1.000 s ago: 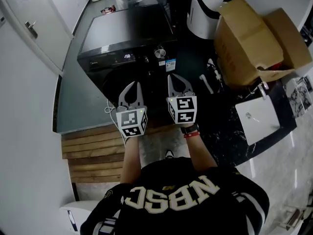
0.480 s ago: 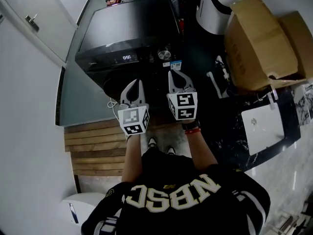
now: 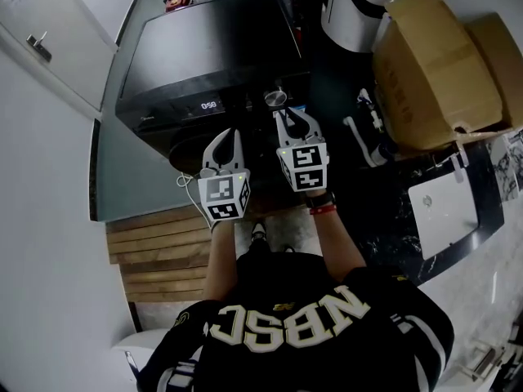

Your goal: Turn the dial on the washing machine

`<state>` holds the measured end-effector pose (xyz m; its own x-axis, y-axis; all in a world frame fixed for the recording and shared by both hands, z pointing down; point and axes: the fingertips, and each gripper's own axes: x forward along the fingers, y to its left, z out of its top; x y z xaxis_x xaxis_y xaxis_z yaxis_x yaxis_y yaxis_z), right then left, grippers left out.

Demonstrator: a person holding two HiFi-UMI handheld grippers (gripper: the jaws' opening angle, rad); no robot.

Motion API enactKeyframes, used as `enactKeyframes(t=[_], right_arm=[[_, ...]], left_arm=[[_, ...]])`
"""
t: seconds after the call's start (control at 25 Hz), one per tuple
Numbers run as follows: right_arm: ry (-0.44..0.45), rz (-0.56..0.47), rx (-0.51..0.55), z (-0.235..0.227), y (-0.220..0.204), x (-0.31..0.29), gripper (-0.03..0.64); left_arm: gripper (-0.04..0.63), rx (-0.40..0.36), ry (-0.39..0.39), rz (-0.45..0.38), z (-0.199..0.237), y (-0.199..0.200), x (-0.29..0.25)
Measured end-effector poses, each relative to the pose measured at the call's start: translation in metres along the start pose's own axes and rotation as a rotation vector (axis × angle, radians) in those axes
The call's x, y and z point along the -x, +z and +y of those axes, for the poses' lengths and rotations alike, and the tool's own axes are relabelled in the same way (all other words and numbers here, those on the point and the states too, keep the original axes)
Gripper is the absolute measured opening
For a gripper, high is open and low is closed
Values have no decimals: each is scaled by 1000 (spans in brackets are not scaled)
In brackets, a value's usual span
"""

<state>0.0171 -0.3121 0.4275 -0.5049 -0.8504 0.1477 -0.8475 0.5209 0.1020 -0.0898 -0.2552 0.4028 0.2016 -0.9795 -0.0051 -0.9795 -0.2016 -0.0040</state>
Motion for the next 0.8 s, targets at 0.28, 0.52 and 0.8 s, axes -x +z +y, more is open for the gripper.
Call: enactKeyframes(t=[0.28, 0.52, 0.8], right_arm=[[18, 32, 67, 7, -2, -31, 99], [6, 52, 218, 8, 0, -53, 162], [-28, 96, 462, 10, -3, -70, 210]], left_arm=[[14, 19, -15, 13, 18, -8, -22], [14, 45, -10, 24, 38, -16, -33], [14, 67, 1, 27, 57, -21, -37]])
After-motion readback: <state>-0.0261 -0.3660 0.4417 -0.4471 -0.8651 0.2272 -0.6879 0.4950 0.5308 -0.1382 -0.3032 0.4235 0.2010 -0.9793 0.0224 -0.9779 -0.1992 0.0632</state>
